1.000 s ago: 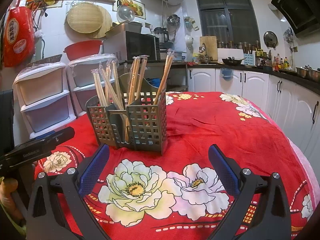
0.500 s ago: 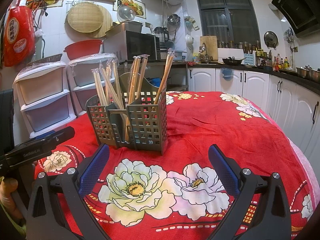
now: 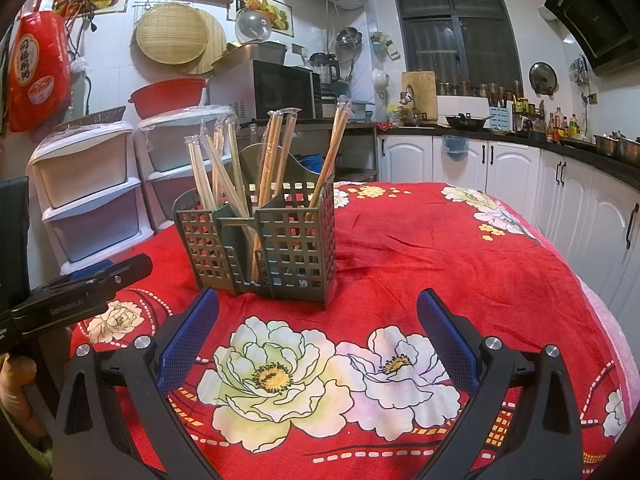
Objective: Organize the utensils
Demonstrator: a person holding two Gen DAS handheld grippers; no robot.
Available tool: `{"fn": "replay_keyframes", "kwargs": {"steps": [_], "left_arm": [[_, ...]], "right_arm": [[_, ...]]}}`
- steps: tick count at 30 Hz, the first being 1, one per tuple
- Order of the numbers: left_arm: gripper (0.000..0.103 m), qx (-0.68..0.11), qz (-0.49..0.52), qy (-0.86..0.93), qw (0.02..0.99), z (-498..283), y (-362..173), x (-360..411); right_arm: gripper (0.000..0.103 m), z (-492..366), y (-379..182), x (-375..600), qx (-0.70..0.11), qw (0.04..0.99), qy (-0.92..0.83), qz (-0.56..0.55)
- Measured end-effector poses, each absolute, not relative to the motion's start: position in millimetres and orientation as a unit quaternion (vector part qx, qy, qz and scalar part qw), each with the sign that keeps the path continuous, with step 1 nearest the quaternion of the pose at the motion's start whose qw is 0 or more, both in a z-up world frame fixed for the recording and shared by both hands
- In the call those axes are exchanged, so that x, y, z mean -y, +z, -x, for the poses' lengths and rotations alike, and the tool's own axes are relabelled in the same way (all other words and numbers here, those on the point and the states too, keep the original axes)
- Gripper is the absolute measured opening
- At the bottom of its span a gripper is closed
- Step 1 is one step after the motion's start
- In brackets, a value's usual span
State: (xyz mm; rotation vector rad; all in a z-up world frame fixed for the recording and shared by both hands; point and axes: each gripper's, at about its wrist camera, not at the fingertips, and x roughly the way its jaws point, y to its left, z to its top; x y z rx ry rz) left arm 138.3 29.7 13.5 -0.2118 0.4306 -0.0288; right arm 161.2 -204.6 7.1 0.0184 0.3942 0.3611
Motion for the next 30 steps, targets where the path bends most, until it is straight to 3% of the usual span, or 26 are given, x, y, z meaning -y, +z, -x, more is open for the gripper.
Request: {"fn": "replay_keyframes", "kwargs": {"steps": [30], "left_arm": [[0.091,-0.230,0.108,-0.022,0.967,-136.1,15.7,-31.0]], "right_arm": [[0.096,-163.3,4.6,203.1,-0.198,0.964,0.178,-0.005]]}}
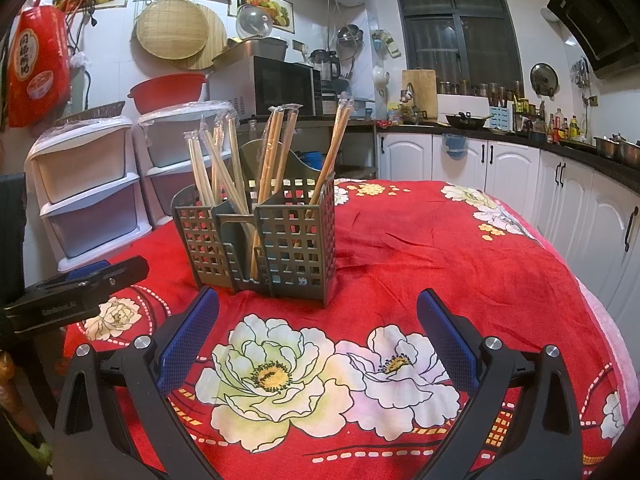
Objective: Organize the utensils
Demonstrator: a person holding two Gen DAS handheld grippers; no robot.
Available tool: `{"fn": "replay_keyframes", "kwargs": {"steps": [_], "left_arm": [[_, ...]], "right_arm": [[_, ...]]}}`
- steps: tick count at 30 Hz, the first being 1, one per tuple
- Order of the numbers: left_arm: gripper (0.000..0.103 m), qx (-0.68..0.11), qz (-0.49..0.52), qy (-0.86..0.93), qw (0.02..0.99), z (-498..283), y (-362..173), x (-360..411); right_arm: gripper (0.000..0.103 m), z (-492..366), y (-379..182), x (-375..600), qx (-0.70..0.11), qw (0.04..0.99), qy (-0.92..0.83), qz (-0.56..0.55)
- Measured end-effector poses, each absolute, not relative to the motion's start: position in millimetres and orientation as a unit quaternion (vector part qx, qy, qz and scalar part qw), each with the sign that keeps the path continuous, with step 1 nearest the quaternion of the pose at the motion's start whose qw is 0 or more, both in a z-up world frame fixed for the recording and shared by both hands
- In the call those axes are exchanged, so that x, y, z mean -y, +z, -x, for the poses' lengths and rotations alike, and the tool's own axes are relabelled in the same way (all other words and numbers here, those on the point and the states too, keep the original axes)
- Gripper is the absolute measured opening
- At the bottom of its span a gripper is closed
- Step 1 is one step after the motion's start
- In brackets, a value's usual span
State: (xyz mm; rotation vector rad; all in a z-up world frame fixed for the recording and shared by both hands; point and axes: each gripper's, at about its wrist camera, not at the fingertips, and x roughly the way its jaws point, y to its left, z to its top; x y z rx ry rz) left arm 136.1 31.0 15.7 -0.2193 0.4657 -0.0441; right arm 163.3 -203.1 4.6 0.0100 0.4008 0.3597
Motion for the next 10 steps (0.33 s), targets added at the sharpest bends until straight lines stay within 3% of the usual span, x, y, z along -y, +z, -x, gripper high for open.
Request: {"fn": "replay_keyframes", "kwargs": {"steps": [10], "left_arm": [[0.091,-0.261,0.137,0.053,0.954,-145.1,33.8,-89.2]], "right_arm": [[0.096,-183.1,11.3,237.1,-0.231,0.965,0.124,-0.008]]}}
